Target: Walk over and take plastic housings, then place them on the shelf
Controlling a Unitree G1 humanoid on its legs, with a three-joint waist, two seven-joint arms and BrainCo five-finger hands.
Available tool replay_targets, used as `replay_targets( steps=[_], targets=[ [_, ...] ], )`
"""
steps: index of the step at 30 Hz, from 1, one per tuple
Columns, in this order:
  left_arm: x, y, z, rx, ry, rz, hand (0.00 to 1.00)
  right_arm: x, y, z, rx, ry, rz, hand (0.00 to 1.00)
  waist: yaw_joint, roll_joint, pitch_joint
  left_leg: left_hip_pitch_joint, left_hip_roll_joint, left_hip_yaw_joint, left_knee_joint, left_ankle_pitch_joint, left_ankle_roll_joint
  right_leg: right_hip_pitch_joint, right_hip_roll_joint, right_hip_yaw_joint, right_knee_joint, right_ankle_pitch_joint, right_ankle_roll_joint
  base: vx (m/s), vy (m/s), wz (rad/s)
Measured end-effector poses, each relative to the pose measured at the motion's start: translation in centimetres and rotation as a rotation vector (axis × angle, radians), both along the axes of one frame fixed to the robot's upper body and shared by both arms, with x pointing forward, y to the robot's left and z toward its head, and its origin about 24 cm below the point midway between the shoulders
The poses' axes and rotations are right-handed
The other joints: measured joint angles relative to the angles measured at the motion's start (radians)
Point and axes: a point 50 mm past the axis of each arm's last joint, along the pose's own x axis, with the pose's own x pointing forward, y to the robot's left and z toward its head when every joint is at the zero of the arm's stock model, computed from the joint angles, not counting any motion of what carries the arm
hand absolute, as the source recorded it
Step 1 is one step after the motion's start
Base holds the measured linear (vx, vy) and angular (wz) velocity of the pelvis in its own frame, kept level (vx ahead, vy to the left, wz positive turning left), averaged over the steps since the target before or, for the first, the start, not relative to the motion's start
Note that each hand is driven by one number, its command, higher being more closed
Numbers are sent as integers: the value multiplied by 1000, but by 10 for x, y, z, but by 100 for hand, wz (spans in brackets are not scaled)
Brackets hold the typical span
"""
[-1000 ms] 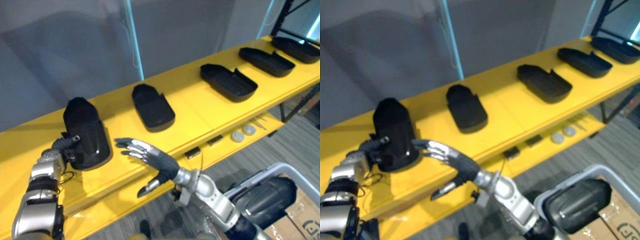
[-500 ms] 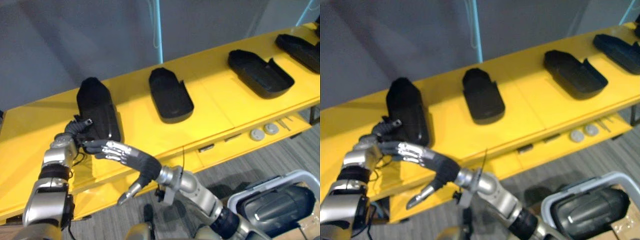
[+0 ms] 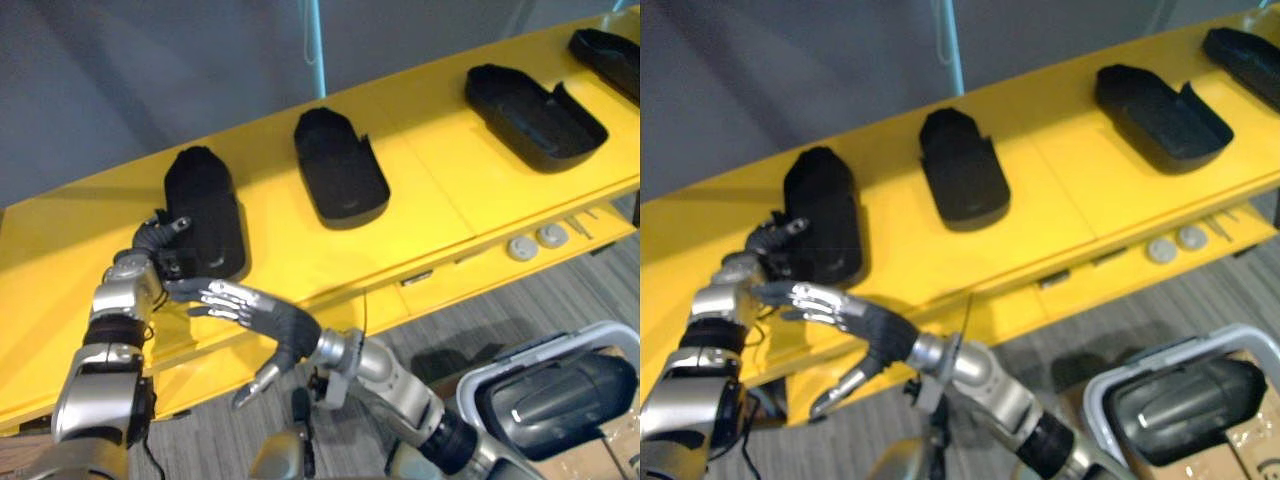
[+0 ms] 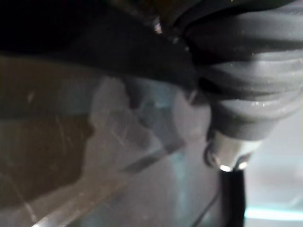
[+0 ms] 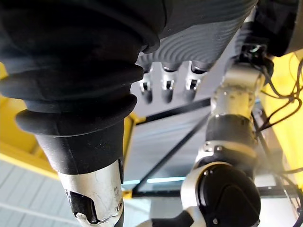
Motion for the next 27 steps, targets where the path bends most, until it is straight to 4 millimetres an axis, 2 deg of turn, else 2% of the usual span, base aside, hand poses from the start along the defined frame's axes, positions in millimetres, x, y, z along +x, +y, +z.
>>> replay_targets(
  steps=[6,14,16,20,23,27],
  targets=[
    [0,1,1,-30,-14,67,0,0,2,2,18,12,-18,0,-9,-1,1,-1,0,4,0,0,0,-3,-1,4,0,0,0,0,0,0],
    [2,-3,2,-90,-76,251,0,1,2,2,25,24,-69,0,-18,-7,4,3,9,16,0,0,0,0,13,15,-17,6,0,6,-21,-4],
    [3,-2,6,-80,-95,309,0,0,1,-2,22,38,-88,0,-20,-8,3,4,16,21,-1,0,-1,3,20,17,-29,13,-2,11,-24,-8],
    [9,1,34,9,-164,438,0,-2,-4,-11,35,86,-137,0,-24,-16,-1,19,30,37,-1,-1,-2,37,45,21,-90,44,-5,11,-28,-10],
    [13,0,51,9,-228,458,0,-2,-6,-12,46,97,-155,0,-27,-24,-6,33,33,46,-2,-1,-2,62,54,25,-129,63,-4,-6,-7,-10],
    [11,5,56,68,-238,497,0,-3,-11,-18,59,134,-196,0,-37,-45,-42,39,42,64,-2,-5,-6,92,75,34,-202,102,-3,-7,-2,-11]
  ],
)
